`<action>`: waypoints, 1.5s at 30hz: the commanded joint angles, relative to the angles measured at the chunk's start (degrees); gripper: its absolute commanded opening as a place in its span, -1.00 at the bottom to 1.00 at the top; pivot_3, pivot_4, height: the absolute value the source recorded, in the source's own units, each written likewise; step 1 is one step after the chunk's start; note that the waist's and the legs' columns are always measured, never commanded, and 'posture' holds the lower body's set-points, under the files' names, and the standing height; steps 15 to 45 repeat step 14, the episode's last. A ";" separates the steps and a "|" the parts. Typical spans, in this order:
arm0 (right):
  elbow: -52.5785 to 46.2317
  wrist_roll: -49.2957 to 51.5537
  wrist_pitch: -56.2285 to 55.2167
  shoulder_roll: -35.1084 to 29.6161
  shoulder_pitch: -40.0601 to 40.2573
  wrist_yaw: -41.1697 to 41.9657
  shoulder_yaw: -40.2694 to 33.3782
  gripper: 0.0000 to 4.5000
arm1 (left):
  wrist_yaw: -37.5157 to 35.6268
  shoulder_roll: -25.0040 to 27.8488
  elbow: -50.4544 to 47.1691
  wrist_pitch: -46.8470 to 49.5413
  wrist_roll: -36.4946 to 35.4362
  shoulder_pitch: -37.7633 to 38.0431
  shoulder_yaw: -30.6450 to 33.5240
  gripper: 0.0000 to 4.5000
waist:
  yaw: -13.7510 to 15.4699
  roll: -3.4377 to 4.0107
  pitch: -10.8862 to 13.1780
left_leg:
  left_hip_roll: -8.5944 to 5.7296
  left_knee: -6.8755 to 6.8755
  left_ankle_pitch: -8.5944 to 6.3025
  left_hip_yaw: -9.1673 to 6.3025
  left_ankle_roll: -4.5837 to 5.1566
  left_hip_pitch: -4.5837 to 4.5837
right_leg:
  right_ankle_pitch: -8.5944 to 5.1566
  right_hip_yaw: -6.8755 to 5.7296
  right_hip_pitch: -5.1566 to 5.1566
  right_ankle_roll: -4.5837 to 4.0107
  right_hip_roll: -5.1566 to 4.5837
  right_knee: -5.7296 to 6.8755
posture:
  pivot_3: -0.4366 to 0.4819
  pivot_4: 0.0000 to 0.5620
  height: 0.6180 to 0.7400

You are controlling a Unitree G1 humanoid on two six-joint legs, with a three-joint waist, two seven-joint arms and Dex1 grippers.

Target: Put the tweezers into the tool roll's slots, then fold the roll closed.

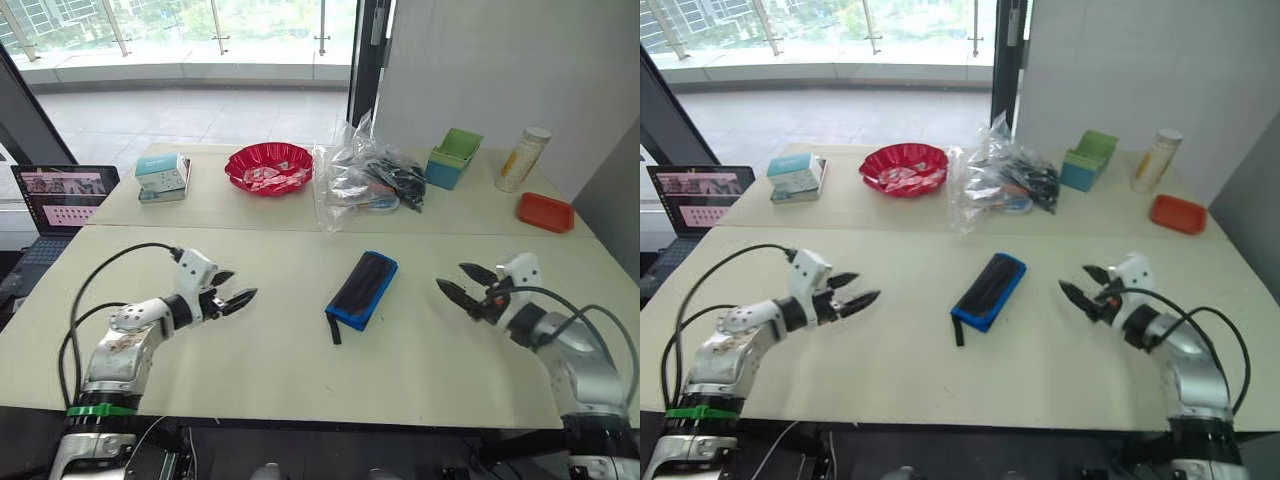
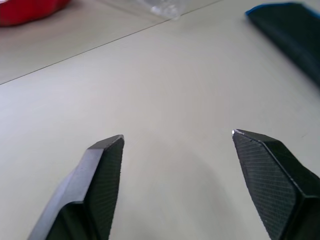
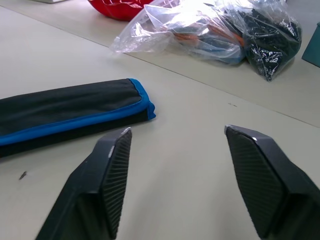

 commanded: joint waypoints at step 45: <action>-0.15 5.10 0.06 -6.54 15.98 8.92 -9.62 0.98 | -4.31 8.81 4.41 -10.28 -1.58 16.03 11.53 1.00 | 0.11 0.15 0.14 | 0.05 -0.37 0.07 0.27 -0.11 0.09 | 0.00 0.28 -0.31 0.00 -0.11 -0.06 | -0.05 -0.47 1.00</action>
